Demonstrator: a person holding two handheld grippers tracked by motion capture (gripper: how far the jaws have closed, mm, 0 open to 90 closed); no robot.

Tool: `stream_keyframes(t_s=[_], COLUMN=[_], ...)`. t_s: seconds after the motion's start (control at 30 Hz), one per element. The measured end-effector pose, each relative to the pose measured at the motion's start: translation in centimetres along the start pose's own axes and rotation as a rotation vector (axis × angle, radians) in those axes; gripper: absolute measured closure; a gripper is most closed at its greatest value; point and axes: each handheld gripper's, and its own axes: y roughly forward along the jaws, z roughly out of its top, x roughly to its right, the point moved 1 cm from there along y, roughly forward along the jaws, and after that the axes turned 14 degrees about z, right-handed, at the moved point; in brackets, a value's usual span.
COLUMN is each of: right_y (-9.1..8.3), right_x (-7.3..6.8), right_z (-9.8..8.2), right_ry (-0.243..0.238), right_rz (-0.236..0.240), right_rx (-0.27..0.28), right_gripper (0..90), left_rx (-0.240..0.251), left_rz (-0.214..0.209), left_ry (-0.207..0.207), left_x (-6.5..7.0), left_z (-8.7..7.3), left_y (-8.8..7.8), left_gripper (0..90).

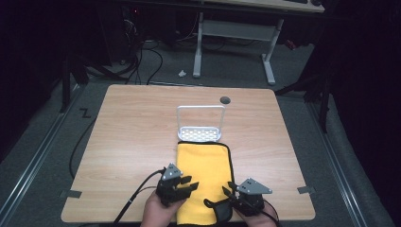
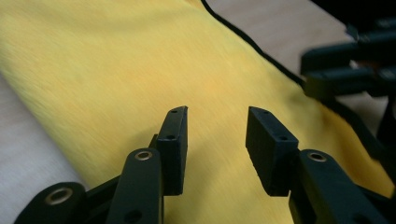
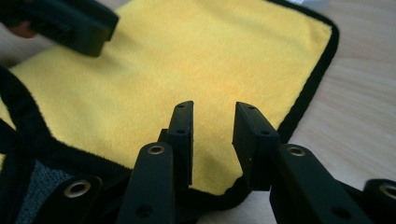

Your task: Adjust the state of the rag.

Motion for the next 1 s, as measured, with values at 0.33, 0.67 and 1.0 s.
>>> stream_keyframes(t_s=[0.33, 0.67, 1.0], right_y=[-0.5, 0.5, 6.3], right_x=[0.9, 1.4, 5.3], right_z=[-1.3, 0.8, 4.1], right_ry=[0.047, 0.036, 0.084], right_rz=[-0.078, -0.084, -0.105], right_rx=[-0.073, -0.030, -0.083], right_gripper=[68.4, 66.5, 67.0], left_rx=[-0.030, -0.021, -0.034], left_rz=[0.077, 0.146, 0.110], left_ry=[0.089, 0.042, 0.044], left_x=[-0.1, -3.3, -3.2], left_z=[-1.1, -0.6, -1.1], left_y=[1.1, 0.6, 0.4], left_gripper=[65.3, 67.3, 63.6])
